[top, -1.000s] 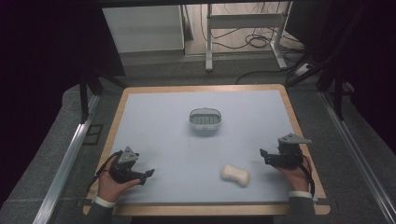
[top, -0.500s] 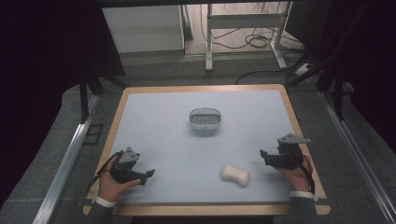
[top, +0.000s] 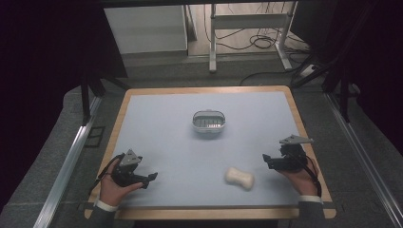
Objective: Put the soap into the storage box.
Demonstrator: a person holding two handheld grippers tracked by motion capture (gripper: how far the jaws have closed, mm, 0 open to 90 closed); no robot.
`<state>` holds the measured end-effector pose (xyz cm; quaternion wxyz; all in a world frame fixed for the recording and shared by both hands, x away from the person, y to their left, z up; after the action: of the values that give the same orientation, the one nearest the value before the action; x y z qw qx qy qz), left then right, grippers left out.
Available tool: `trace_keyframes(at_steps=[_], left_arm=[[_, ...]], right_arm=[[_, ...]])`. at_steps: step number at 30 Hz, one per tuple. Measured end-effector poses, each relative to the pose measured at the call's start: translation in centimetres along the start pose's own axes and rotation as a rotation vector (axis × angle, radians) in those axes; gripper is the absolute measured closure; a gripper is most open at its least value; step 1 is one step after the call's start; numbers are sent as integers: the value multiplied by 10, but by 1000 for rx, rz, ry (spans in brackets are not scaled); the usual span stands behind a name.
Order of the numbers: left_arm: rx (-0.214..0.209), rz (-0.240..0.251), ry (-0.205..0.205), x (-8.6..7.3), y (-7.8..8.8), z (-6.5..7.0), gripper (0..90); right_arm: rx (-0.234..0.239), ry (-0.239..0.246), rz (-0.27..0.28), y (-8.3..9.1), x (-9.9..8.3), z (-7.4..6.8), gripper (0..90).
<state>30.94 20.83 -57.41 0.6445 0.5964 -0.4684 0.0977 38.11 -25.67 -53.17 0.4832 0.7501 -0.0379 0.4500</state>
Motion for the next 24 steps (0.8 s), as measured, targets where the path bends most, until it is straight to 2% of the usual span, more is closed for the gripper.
trace_keyframes(at_steps=[7, 10, 11, 16, 19, 24], left_arm=[[2, 2, 2, 1, 0, 0, 112], [4, 4, 3, 1, 1, -1, 112], [8, 8, 10, 1, 2, -1, 112], [10, 12, 10, 1, 3, -2, 113], [9, 9, 11, 1, 2, -2, 113], [11, 10, 9, 1, 2, -1, 113]], right_arm=[[1, 42, -30, 15, 11, -10, 175], [-9, 37, -40, 19, 13, -12, 194], [2, 36, -40, 21, 15, -15, 204], [30, 53, -56, 20, 18, -24, 208], [57, 86, -91, 17, 21, -35, 208], [64, 130, -130, 12, 23, -45, 208]])
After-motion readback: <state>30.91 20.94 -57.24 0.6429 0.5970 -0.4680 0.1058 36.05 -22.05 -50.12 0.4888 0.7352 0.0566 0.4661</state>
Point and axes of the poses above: each handheld gripper's, and its own axes: y roughly backward along the jaws, x roughly out of its top, z roughly to its right, the point moved 7 cm from there along -y, roughly forward along the jaws, and after that the axes turned 14 degrees about x, right-handed, at the moved point
